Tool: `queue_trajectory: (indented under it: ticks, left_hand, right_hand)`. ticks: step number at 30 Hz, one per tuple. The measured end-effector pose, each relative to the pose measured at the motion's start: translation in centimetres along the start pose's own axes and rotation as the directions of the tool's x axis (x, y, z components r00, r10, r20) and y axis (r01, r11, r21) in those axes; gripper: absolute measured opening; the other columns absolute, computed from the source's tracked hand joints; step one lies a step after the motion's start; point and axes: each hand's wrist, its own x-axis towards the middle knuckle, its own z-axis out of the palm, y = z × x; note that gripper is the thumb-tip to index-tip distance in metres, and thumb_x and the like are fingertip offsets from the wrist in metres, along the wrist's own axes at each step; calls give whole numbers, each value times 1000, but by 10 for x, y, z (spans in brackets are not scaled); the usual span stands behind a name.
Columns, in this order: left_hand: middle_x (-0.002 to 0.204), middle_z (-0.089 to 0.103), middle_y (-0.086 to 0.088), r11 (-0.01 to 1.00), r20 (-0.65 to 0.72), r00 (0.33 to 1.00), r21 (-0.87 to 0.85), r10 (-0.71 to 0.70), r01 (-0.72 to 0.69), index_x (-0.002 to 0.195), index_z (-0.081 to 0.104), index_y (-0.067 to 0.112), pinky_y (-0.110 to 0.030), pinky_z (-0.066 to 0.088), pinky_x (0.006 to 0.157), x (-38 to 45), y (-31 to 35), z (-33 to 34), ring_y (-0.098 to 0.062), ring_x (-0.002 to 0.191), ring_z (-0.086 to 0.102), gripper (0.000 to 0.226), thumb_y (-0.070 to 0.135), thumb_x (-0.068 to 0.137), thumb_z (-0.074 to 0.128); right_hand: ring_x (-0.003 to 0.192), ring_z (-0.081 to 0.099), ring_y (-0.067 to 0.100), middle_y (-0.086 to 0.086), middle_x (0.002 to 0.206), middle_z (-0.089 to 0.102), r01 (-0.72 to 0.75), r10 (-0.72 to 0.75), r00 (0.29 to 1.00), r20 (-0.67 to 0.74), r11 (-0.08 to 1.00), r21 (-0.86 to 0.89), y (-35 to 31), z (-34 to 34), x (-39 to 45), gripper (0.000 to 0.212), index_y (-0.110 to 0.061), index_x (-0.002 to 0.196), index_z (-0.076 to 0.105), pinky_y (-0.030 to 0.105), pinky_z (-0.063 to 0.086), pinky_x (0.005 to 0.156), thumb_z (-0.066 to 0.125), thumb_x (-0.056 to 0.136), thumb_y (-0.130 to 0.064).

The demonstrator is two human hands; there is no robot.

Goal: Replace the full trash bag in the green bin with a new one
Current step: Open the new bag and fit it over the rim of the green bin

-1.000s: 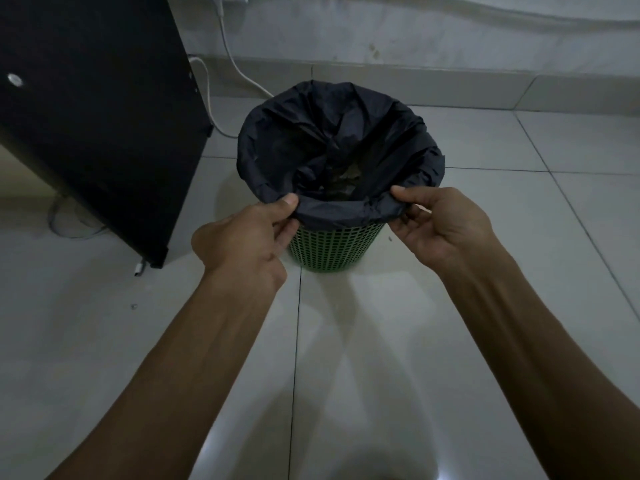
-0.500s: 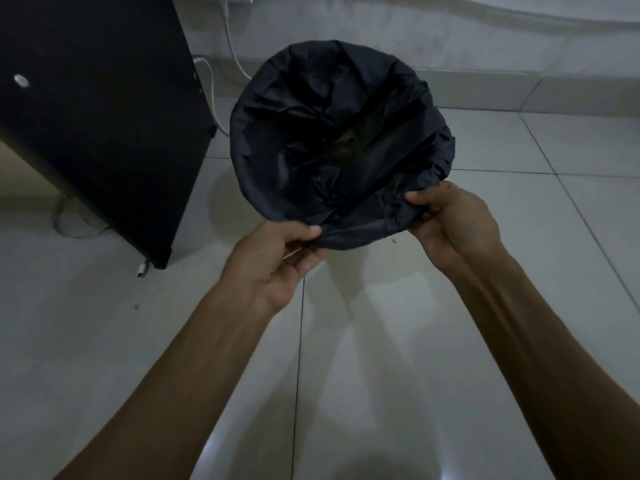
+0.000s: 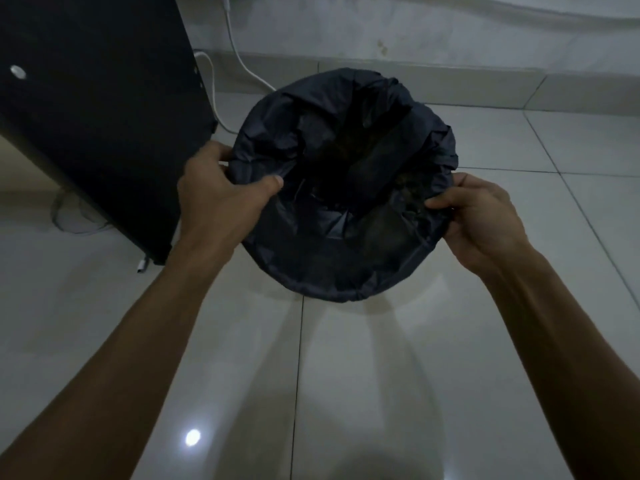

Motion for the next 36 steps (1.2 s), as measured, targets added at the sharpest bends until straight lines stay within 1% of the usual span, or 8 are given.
queue_trajectory:
  ticks: [5, 7, 11, 15, 18, 22, 30, 36]
  left_hand:
    - [76, 60, -13, 966, -88, 985, 227, 150, -127, 79, 54, 2, -45, 52, 70, 4, -13, 5, -34, 84, 59, 12, 11, 77, 61]
    - [74, 60, -14, 961, -99, 977, 224, 190, -164, 77, 52, 2, -45, 52, 70, 1, -13, 7, -35, 82, 59, 11, 9, 76, 60]
    - [71, 57, -14, 964, -101, 974, 196, 202, -180, 69, 45, 8, -33, 42, 61, 1, -12, 9, -36, 82, 58, 17, 8, 76, 60]
    - [70, 56, -15, 966, -92, 979, 202, 183, -161, 65, 44, 6, -30, 37, 60, 3, -14, 4, -35, 80, 57, 20, 6, 76, 61]
    - [64, 55, -13, 956, -77, 975, 227, 208, -186, 70, 52, -3, -23, 34, 52, 0, -14, -3, -20, 63, 51, 15, 4, 76, 63]
    - [52, 43, 2, 956, -25, 972, 184, 235, -226, 61, 48, 1, -8, 29, 39, -4, -16, -8, -1, 43, 38, 22, -1, 75, 65]
    - [49, 43, 1, 950, -18, 964, 177, 264, -257, 56, 43, 5, -12, 28, 40, -6, -12, -1, -7, 42, 34, 28, 1, 73, 64]
    - [48, 41, -1, 937, -8, 951, 173, 310, -304, 56, 44, 2, -12, 28, 39, -8, -11, -8, -8, 43, 38, 27, 1, 74, 63]
  right_hand:
    - [87, 68, 20, 9, 95, 67, 91, -103, 994, -33, 964, -251, -13, 2, -9, 22, -6, 99, 62, 38, 58, 85, 64, 80, 6]
    - [103, 60, 18, 6, 115, 58, 156, -236, 967, -94, 844, -514, -15, 5, -14, 51, -14, 121, 54, 31, 54, 85, 77, 76, -15]
    - [94, 54, 15, 7, 106, 55, 562, -758, 636, 146, 325, -760, -17, 35, -38, 34, -11, 105, 59, 27, 46, 77, 67, 73, -13]
    - [101, 56, 31, 10, 112, 55, 642, -255, 747, 614, 39, -765, 1, 75, -16, 32, -12, 108, 64, 40, 50, 83, 51, 80, -2]
    - [125, 40, 35, 14, 137, 38, 567, 161, 823, 545, -273, -777, 15, 94, 15, 55, -19, 142, 38, 41, 41, 92, 55, 90, -23]
    - [145, 12, 36, 18, 159, 7, 451, 275, 893, 357, -519, -726, 17, 94, 54, 88, -22, 154, 5, 46, 19, 115, 56, 88, -50]
    - [124, 49, 31, 12, 137, 47, 530, 131, 838, 530, -425, -734, 14, 135, 36, 49, -12, 134, 45, 37, 42, 92, 57, 90, -30]
    - [146, 15, 33, 7, 162, 8, 529, 363, 836, 411, -339, -778, 17, 135, 46, 86, -25, 153, 13, 44, 25, 113, 57, 86, -55]
